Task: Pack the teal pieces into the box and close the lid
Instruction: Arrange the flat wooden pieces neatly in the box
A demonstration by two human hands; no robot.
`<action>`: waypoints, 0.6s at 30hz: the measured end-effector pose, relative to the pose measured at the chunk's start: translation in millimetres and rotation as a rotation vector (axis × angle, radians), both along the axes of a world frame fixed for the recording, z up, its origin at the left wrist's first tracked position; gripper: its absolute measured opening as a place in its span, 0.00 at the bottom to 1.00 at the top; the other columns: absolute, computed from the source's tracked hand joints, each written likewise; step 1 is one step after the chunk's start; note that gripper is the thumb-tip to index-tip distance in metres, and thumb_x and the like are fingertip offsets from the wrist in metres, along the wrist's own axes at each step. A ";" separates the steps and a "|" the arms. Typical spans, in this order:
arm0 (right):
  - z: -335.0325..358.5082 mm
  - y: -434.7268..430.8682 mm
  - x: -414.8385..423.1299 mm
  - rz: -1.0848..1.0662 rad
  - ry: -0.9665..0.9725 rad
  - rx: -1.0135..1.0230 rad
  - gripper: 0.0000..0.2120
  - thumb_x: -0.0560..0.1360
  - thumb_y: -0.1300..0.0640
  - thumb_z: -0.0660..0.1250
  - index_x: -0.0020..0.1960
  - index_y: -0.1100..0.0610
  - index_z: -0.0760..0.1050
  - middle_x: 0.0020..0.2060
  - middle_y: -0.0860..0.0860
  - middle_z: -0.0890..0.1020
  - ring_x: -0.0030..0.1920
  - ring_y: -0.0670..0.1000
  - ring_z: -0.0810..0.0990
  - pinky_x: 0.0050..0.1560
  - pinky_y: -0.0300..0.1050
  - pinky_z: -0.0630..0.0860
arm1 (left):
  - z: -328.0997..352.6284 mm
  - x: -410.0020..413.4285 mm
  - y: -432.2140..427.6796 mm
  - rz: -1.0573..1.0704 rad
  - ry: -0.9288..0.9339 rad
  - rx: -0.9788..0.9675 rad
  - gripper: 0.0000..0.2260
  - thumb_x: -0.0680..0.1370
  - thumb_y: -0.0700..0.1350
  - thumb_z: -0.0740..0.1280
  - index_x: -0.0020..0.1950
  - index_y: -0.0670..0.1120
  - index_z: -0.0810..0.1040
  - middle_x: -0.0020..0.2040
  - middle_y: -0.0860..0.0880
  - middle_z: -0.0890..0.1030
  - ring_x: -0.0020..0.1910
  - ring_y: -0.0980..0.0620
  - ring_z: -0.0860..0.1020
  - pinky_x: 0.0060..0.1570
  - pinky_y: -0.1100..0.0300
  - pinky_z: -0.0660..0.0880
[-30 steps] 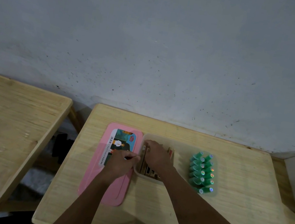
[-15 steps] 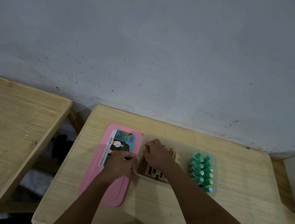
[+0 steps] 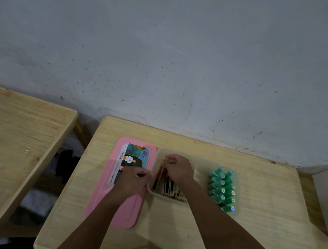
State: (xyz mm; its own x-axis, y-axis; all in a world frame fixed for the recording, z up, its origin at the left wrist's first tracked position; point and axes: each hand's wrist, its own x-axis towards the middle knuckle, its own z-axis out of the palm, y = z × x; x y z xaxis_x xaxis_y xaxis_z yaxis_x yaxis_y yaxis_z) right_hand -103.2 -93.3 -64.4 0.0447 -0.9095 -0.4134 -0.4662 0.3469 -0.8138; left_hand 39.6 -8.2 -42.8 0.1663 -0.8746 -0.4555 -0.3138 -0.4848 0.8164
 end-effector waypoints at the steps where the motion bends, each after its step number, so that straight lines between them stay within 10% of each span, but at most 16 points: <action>1: 0.8 -0.2 3.7 0.026 0.018 -0.020 0.12 0.75 0.61 0.70 0.58 0.61 0.79 0.51 0.53 0.83 0.52 0.49 0.80 0.52 0.38 0.76 | -0.1 -0.2 0.1 -0.003 0.002 0.000 0.11 0.76 0.47 0.67 0.56 0.45 0.81 0.47 0.49 0.81 0.46 0.51 0.78 0.50 0.53 0.78; 18: 5.1 3.4 -6.1 0.422 0.721 -0.298 0.15 0.79 0.52 0.59 0.64 0.46 0.75 0.58 0.47 0.81 0.55 0.51 0.79 0.56 0.50 0.73 | -1.0 0.9 -0.1 -0.007 0.015 -0.011 0.10 0.76 0.47 0.67 0.55 0.47 0.81 0.46 0.51 0.82 0.45 0.53 0.78 0.50 0.55 0.78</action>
State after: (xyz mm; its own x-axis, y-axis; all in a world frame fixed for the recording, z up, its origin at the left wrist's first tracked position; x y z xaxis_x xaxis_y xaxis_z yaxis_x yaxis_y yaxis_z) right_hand -109.3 -89.9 -59.3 0.2209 -0.9504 -0.2192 -0.9416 -0.1492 -0.3020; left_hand 40.5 -8.2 -43.8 0.1538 -0.8808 -0.4478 -0.3047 -0.4734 0.8265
